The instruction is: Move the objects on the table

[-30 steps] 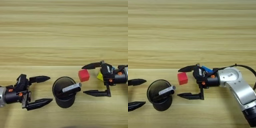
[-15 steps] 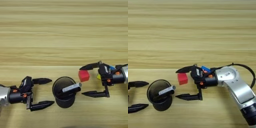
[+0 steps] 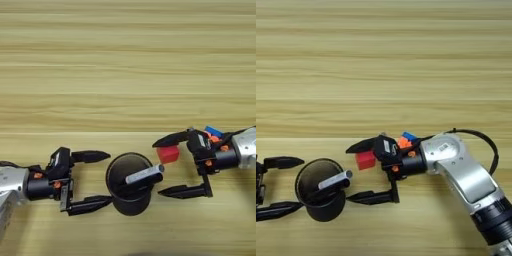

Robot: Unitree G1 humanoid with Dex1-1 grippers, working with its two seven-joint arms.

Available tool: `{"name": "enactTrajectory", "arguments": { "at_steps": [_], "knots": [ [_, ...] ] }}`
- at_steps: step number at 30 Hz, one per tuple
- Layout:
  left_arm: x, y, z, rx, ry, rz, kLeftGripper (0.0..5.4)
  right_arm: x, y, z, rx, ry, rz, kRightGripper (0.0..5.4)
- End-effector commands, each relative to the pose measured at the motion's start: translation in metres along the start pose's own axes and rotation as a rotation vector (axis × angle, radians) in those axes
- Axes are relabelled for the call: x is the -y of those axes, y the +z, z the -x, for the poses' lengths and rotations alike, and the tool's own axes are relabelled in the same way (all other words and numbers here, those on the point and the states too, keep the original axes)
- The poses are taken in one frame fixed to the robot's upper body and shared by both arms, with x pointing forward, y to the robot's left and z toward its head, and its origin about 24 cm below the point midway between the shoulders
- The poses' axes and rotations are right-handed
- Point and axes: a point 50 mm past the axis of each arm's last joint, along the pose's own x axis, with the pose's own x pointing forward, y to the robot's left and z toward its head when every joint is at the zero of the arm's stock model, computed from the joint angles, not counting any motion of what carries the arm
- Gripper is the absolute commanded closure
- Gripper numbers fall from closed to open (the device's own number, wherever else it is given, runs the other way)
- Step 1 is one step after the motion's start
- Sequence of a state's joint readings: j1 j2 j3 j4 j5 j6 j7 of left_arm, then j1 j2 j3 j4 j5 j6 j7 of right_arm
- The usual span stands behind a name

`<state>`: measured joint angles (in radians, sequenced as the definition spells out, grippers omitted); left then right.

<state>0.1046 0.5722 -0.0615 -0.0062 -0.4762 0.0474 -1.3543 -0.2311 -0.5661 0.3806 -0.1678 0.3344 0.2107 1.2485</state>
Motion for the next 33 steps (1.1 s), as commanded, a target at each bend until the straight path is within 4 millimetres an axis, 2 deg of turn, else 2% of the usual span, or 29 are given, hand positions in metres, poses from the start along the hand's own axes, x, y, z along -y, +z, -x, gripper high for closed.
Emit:
{"name": "enactTrajectory", "arguments": {
  "at_steps": [1, 9, 20, 33],
  "knots": [
    [-0.003, 0.004, -0.002, 0.009, 0.008, -0.028, 0.0, 0.003, -0.001, -0.006, -0.015, 0.014, 0.001, 0.02],
    [-0.005, 0.007, -0.005, 0.022, 0.003, -0.043, 0.0, 0.006, -0.003, -0.019, -0.007, 0.014, -0.006, 0.02],
    [-0.009, 0.013, -0.007, 0.018, -0.018, -0.064, 0.0, 0.008, -0.001, -0.026, 0.006, -0.015, -0.009, 0.02],
    [-0.012, 0.012, -0.031, -0.03, -0.148, -0.041, 0.0, 0.0, -0.002, -0.004, -0.007, -0.083, -0.026, 0.02]
  ]
}}
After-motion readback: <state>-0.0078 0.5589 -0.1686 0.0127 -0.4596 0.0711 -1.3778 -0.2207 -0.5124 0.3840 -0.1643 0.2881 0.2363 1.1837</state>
